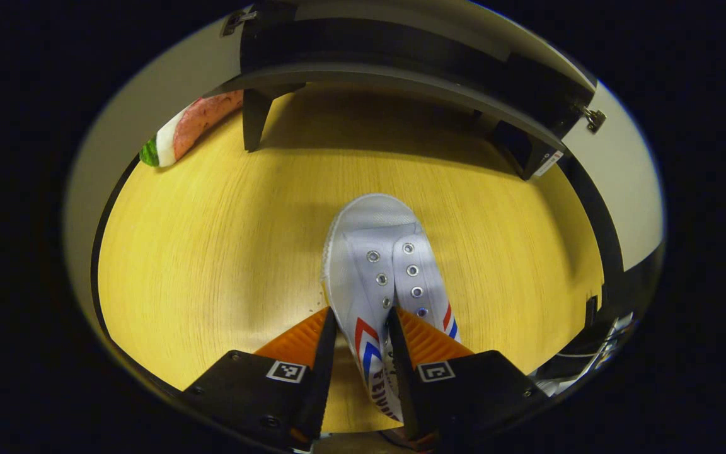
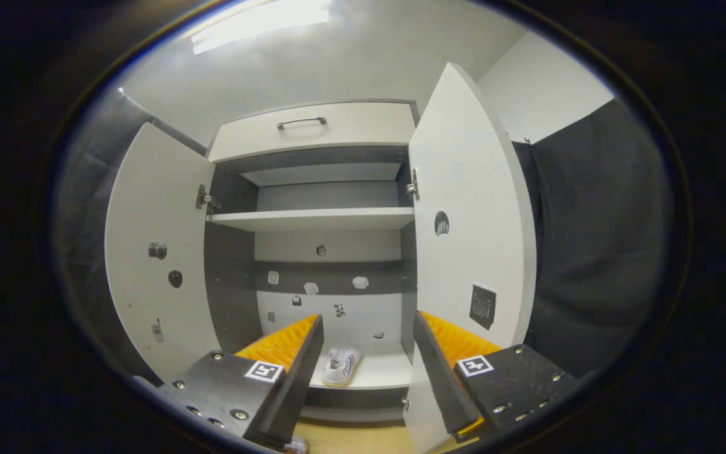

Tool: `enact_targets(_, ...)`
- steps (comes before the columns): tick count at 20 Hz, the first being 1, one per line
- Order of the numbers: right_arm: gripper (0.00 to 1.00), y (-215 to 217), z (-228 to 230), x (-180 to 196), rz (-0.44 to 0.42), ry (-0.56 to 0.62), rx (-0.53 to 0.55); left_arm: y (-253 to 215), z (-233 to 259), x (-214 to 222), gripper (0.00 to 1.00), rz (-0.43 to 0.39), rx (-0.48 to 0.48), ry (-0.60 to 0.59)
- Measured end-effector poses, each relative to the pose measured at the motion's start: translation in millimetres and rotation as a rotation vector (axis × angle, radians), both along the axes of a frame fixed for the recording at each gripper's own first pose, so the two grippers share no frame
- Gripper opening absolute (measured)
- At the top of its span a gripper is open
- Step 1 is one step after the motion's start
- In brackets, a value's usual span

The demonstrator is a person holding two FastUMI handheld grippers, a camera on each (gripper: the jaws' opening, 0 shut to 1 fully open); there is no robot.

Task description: Grab one shoe with the right hand and put it into the shoe cabinet, grab the other shoe with the left hand and put it into the shoe cabinet; then close the right door with the right hand and the left door with the left hand.

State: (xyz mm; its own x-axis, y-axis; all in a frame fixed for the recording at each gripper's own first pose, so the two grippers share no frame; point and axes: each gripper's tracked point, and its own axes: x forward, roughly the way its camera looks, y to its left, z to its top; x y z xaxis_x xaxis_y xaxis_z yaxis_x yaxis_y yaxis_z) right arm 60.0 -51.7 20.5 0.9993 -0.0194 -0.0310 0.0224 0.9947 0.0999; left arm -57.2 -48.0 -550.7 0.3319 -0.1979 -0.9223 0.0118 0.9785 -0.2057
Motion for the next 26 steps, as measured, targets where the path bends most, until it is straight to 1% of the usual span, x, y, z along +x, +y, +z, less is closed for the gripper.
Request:
enact_targets(1,0.85,0,0,0,0.000,0.000,-0.001,1,0,-1,0.40,0.015,-0.006,0.008)
enact_targets(2,0.85,0,0,2,-0.001,-0.003,-0.002,2,2,0,0.38,0.022,-0.005,0.012)
enact_targets(3,0.85,0,0,2,-0.003,-0.003,-0.003,2,6,1,0.28,0.031,-0.004,0.010)
enact_targets(5,0.85,-1,0,2,-0.003,-0.004,-0.005,3,7,1,0.16,0.039,0.006,0.012)
enact_targets(6,0.85,-1,0,3,-0.003,-0.004,-0.005,5,11,0,0.12,0.029,0.021,0.018)
enact_targets(8,0.85,-3,-1,2,-0.002,0.000,-0.005,7,22,11,0.11,-0.014,0.057,-0.012)
enact_targets(9,0.85,-4,-2,3,-0.005,0.001,-0.007,6,34,19,0.11,-0.026,0.055,-0.042)
enact_targets(11,0.85,-5,-3,3,-0.008,0.002,-0.009,8,59,39,0.11,-0.038,0.019,-0.111)
enact_targets(17,0.85,-3,-5,3,0.003,-0.002,-0.006,13,183,104,0.11,-0.036,-0.052,-0.372)
enact_targets(18,0.85,-2,-5,2,0.005,-0.003,-0.006,12,205,115,0.08,-0.032,-0.063,-0.413)
enact_targets(19,0.85,-1,-6,2,0.005,-0.003,-0.006,11,226,127,0.11,-0.026,-0.075,-0.452)
enact_targets(21,0.85,1,-6,-1,0.007,-0.004,-0.003,2,264,154,0.10,-0.018,-0.101,-0.540)
enact_targets(22,0.77,3,-7,-2,0.008,-0.003,-0.001,1,279,166,0.11,-0.016,-0.116,-0.579)
enact_targets(24,0.77,7,-10,-3,0.011,-0.003,0.002,4,305,191,0.10,-0.025,-0.129,-0.641)
enact_targets(25,0.77,9,-11,-4,0.013,-0.002,0.003,3,314,206,0.10,-0.028,-0.125,-0.669)
enact_targets(26,0.77,11,-13,-5,0.015,0.000,0.001,9,316,213,0.10,-0.029,-0.118,-0.692)
